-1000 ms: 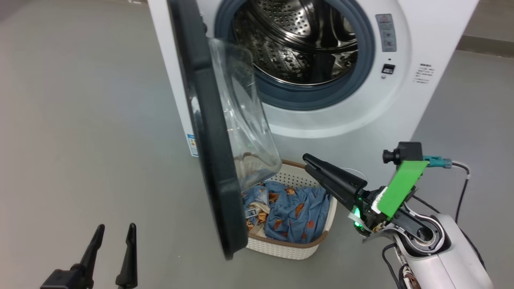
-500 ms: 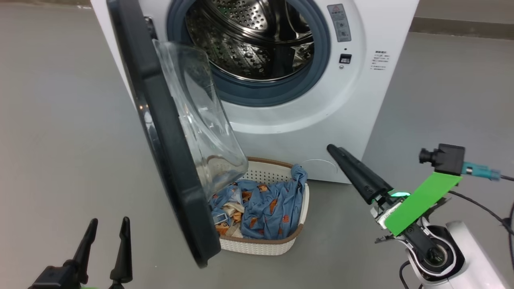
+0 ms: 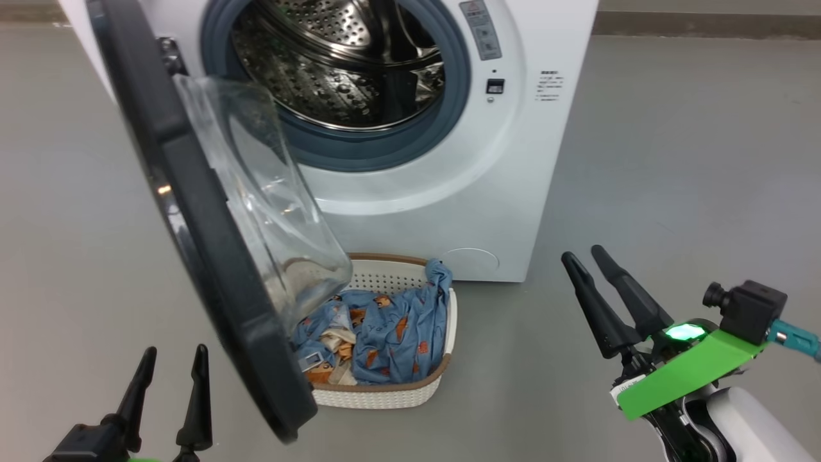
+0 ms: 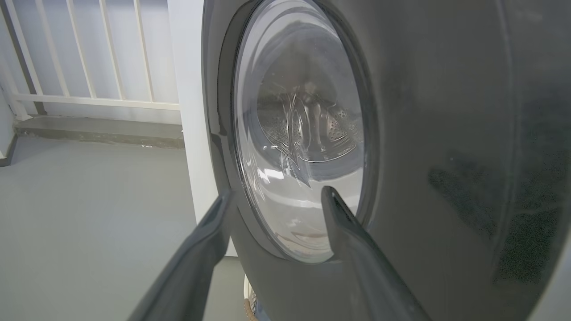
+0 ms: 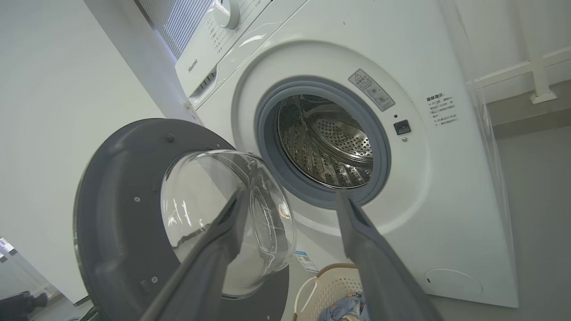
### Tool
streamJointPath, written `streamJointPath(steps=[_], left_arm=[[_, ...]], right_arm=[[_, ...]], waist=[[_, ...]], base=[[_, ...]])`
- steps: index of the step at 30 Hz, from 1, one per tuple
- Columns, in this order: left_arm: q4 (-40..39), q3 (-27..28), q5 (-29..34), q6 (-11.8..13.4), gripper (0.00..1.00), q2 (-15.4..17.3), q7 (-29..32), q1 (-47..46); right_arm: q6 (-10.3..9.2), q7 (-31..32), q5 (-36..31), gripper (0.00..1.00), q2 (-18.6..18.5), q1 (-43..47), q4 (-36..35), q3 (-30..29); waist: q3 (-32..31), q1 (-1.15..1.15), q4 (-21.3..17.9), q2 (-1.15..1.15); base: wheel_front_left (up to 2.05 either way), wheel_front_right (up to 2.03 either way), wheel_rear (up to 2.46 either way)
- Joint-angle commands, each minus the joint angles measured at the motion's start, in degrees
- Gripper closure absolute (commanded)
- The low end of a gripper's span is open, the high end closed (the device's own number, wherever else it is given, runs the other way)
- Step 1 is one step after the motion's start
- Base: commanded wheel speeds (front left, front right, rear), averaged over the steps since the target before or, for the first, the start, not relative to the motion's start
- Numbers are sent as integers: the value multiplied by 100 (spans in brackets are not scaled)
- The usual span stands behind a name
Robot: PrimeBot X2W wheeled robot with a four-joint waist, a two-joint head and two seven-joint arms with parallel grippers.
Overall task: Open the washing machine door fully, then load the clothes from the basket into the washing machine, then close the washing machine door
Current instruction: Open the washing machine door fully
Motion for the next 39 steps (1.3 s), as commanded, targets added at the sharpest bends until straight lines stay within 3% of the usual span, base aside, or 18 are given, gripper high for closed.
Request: streamJointPath(steps=[1,9,14,20,28,39], left_arm=[[-164,215,86,-19,0,87,-29,-188],[-170,193,66,-19,0,76,-29,-169],[-178,226,52,-19,0,77,-29,-132],[-252,318,60,-19,0,47,-29,27],[-252,293,78,-19,0,34,-29,56],[-222,209,58,-19,0,26,-29,12]], right_arm=[[57,-143,-164,0,-54,46,-81,87],[57,-426,-1621,0,162,398,443,-599],[57,-433,-2591,0,466,691,375,-1038],[57,-435,-3204,0,780,843,395,-1527],[57,-435,-3545,0,1039,823,349,-1773],[57,-435,-3573,0,1002,795,386,-1653]], waist=[[14,1,-93,0],[46,1,-218,0],[59,1,-298,0],[61,1,-410,0],[45,1,-435,0],[-19,1,-345,0]], base=[[0,0,0],[0,0,0],[0,0,0],[0,0,0],[0,0,0],[0,0,0]])
